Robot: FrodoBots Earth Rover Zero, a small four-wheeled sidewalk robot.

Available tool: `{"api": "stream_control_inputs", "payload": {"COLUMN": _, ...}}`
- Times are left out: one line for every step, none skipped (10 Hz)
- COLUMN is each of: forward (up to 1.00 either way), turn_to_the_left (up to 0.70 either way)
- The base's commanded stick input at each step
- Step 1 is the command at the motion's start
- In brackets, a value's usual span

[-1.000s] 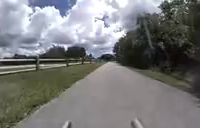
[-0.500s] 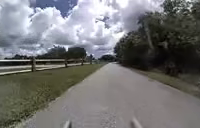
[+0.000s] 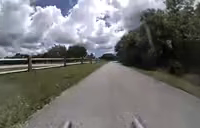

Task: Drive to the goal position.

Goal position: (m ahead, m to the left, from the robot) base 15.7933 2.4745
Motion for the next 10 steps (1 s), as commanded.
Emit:
{"api": "stream_control_inputs", "payload": {"forward": 0.7, "turn_to_the_left": 0.01}}
{"api": "stream_control_inputs", "payload": {"forward": 0.7, "turn_to_the_left": 0.01}}
{"api": "stream_control_inputs", "payload": {"forward": 0.7, "turn_to_the_left": 0.01}}
{"api": "stream_control_inputs", "payload": {"forward": 0.7, "turn_to_the_left": 0.01}}
{"api": "stream_control_inputs", "payload": {"forward": 0.7, "turn_to_the_left": 0.01}}
{"api": "stream_control_inputs", "payload": {"forward": 0.7, "turn_to_the_left": 0.01}}
{"api": "stream_control_inputs", "payload": {"forward": 0.7, "turn_to_the_left": 0.01}}
{"api": "stream_control_inputs", "payload": {"forward": 0.7, "turn_to_the_left": 0.01}}
{"api": "stream_control_inputs", "payload": {"forward": 0.7, "turn_to_the_left": 0.01}}
{"api": "stream_control_inputs", "payload": {"forward": 0.7, "turn_to_the_left": 0.01}}
